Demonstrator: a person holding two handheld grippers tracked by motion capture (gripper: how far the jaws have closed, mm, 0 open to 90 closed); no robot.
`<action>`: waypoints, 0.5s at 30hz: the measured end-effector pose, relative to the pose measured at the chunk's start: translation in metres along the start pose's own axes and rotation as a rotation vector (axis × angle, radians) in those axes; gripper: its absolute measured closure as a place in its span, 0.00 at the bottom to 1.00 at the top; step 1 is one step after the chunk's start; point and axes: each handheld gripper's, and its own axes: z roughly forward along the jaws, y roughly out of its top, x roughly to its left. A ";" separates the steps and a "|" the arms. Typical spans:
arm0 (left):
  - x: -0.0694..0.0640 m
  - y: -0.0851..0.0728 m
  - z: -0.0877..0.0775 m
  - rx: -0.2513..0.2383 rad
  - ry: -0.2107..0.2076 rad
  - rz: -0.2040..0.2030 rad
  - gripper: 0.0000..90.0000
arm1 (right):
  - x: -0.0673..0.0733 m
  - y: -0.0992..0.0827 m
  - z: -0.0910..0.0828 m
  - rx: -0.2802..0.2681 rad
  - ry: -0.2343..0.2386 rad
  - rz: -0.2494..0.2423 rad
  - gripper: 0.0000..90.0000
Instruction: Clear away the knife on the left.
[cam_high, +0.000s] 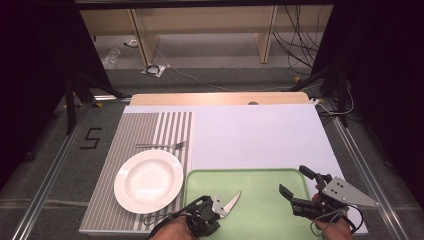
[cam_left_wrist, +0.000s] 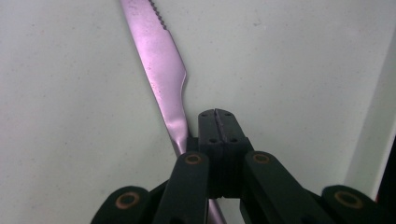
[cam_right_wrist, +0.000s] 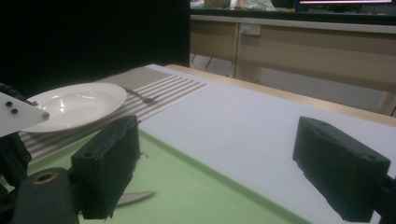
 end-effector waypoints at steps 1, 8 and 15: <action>0.001 0.000 0.000 0.000 0.001 -0.003 1.00 | 0.000 0.000 0.000 0.000 0.000 0.002 0.17; 0.006 -0.003 -0.002 0.009 0.003 -0.015 1.00 | 0.000 0.000 0.000 -0.001 0.001 0.000 0.17; 0.009 -0.004 -0.003 0.013 0.005 -0.016 1.00 | 0.001 0.000 0.000 0.001 0.002 0.001 0.17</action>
